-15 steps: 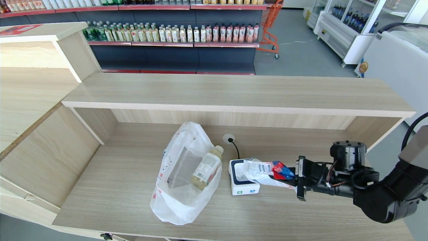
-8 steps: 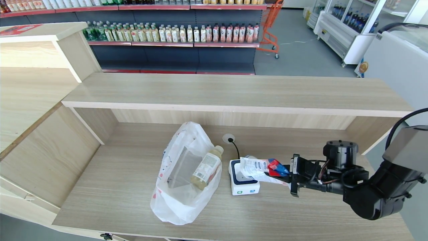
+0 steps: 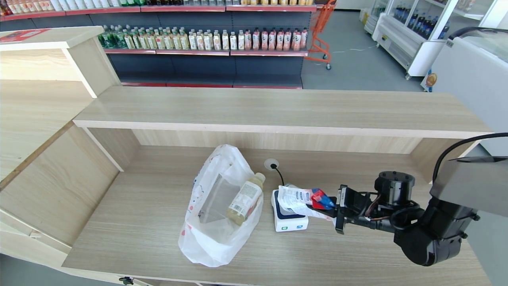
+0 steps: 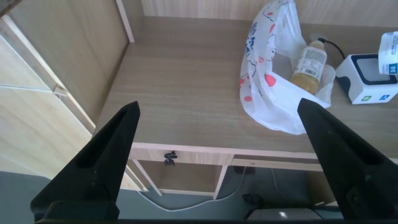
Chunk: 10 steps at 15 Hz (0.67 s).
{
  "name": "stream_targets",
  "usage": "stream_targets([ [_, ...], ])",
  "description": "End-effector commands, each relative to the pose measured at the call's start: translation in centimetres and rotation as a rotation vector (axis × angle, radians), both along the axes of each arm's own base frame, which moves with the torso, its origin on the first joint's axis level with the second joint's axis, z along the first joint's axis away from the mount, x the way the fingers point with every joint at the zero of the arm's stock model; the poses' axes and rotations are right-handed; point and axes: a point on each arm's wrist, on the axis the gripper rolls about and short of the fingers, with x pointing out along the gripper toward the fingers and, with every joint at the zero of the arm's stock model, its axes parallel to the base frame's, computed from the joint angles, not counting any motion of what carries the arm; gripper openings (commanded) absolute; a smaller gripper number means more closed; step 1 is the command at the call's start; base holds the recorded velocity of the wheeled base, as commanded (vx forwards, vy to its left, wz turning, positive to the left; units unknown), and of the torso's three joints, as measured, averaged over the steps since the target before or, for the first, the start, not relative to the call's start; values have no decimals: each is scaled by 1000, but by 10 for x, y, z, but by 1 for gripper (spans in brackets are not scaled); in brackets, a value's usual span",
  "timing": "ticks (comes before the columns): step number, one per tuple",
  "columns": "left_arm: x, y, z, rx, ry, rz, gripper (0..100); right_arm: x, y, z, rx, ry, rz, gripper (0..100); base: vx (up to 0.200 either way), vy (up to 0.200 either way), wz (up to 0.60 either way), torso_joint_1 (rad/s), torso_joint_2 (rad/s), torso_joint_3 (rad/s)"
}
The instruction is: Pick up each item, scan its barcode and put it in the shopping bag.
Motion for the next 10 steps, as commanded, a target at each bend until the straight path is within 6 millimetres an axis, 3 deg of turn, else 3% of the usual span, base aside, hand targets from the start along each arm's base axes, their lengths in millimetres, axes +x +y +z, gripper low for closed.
stream_targets([
  [1,0,0,0,0,-1,1,100,2,1,-6,-3,13,-1,0,0,0,0,0,0,0],
  [10,0,0,0,0,-1,-1,100,6,0,-10,-4,16,-5,0,0,0,0,0,0,0],
])
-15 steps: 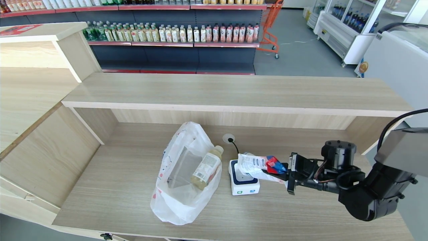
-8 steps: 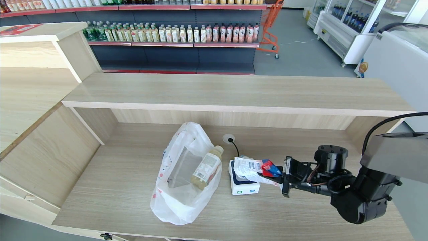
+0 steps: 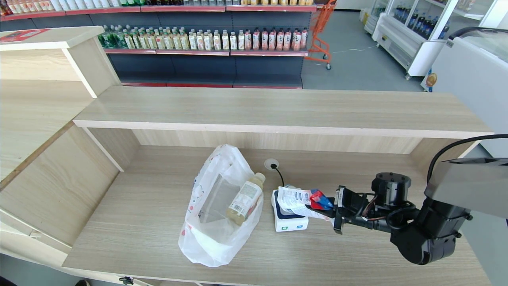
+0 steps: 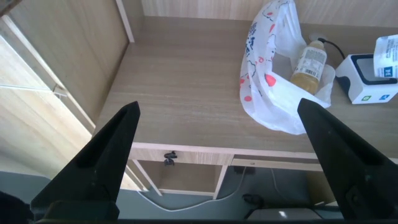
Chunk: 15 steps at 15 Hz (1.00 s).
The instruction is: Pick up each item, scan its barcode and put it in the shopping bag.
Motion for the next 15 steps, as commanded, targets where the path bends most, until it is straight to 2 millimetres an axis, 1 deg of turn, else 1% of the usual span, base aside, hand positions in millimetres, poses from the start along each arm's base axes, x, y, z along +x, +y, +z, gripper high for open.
stream_targets([
  [1,0,0,0,0,0,0,100,1,0,-4,-2,11,-1,0,0,0,0,0,0,0],
  [6,0,0,0,0,0,0,100,2,0,-6,6,26,-6,0,0,0,0,0,0,0],
  [10,0,0,0,0,0,0,100,12,2,-5,20,8,-11,0,0,0,0,0,0,0],
  [15,0,0,0,0,0,0,100,16,-5,-9,20,13,-28,0,0,0,0,0,0,0],
])
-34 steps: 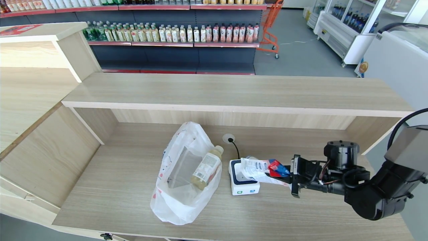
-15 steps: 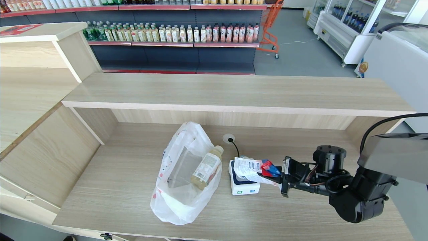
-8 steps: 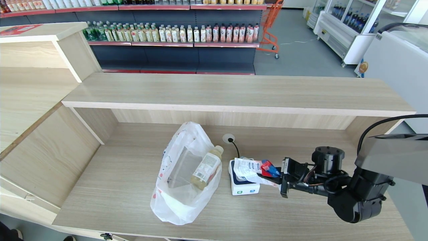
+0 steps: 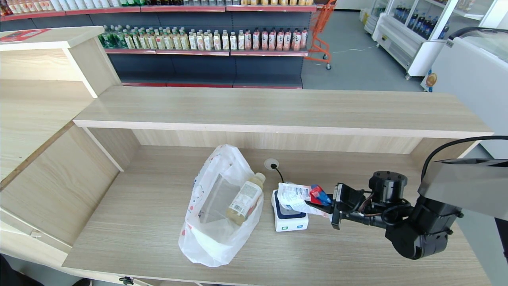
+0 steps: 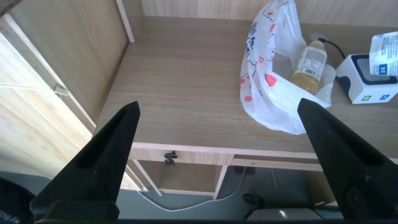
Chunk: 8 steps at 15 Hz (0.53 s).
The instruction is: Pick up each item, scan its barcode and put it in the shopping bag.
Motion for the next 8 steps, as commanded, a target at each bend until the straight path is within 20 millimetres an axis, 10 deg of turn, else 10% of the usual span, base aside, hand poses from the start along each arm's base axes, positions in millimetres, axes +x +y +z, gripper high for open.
stream_targets([
  [1,0,0,0,-1,0,0,100,0,-1,-2,-2,5,-3,0,0,0,0,0,0,0],
  [5,0,0,0,-1,0,0,100,-7,2,30,80,29,-9,0,0,0,0,0,0,0],
  [8,0,0,0,-1,0,-1,100,-42,0,115,439,333,-279,0,0,0,0,0,0,0],
])
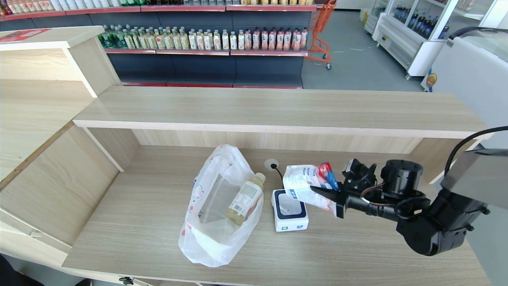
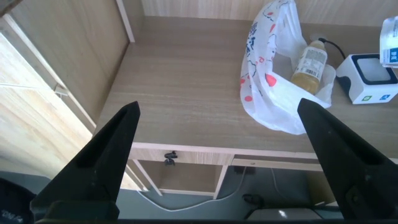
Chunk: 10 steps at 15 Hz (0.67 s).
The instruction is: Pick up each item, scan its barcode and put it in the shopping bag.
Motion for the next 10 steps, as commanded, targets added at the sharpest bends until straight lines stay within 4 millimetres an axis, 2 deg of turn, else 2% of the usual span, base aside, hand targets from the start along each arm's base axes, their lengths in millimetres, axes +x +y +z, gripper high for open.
stream_targets([
  [1,0,0,0,0,-1,0,100,-36,-1,82,233,170,-187,0,0,0,0,0,0,0],
  [4,0,0,0,0,-1,0,100,-64,-10,103,327,454,-278,0,0,0,0,0,0,0],
  [6,0,0,0,-2,0,-1,100,-74,-13,109,390,499,-300,0,0,0,0,0,0,0],
  [10,0,0,0,4,-1,2,100,-77,-22,112,406,488,-323,0,0,0,0,0,0,0],
])
